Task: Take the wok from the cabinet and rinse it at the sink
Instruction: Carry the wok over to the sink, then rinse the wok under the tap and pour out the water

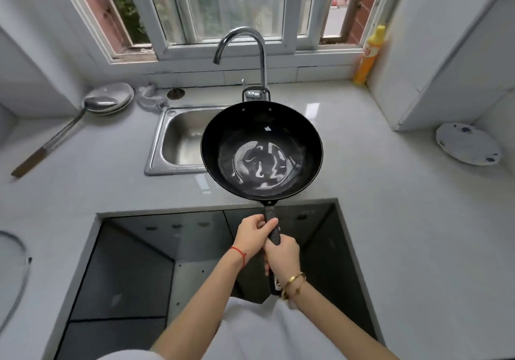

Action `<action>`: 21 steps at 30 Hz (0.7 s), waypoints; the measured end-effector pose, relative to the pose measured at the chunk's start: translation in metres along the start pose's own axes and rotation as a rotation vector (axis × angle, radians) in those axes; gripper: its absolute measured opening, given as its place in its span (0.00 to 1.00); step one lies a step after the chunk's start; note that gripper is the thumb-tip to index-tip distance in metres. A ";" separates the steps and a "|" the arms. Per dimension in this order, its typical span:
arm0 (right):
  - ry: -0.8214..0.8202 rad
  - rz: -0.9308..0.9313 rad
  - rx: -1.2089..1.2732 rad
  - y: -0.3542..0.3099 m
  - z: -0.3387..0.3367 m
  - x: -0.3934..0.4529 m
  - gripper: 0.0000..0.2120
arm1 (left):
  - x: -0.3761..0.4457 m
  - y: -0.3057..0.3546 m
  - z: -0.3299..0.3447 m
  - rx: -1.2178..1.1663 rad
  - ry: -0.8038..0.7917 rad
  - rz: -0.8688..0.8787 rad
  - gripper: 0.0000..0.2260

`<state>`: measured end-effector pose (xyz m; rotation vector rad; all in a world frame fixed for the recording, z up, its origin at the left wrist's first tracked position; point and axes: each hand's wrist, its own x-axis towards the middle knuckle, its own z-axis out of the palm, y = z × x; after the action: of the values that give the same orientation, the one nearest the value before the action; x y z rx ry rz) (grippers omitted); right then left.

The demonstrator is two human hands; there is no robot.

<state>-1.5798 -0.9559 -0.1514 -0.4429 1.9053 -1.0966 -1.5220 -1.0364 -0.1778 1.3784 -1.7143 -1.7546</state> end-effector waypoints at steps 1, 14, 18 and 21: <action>-0.013 -0.006 -0.011 -0.003 0.006 0.004 0.13 | 0.004 -0.001 -0.007 -0.012 0.015 0.000 0.08; -0.083 -0.007 -0.047 -0.060 0.114 0.069 0.15 | 0.078 0.004 -0.117 -0.075 0.079 -0.069 0.09; -0.087 0.019 -0.036 -0.079 0.148 0.088 0.14 | 0.106 0.004 -0.153 -0.049 0.071 -0.076 0.07; -0.081 0.037 -0.046 -0.090 0.169 0.101 0.14 | 0.126 0.002 -0.173 -0.028 0.053 -0.076 0.04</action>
<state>-1.5074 -1.1592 -0.1677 -0.4690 1.8628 -0.9981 -1.4460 -1.2357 -0.1932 1.4830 -1.6236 -1.7589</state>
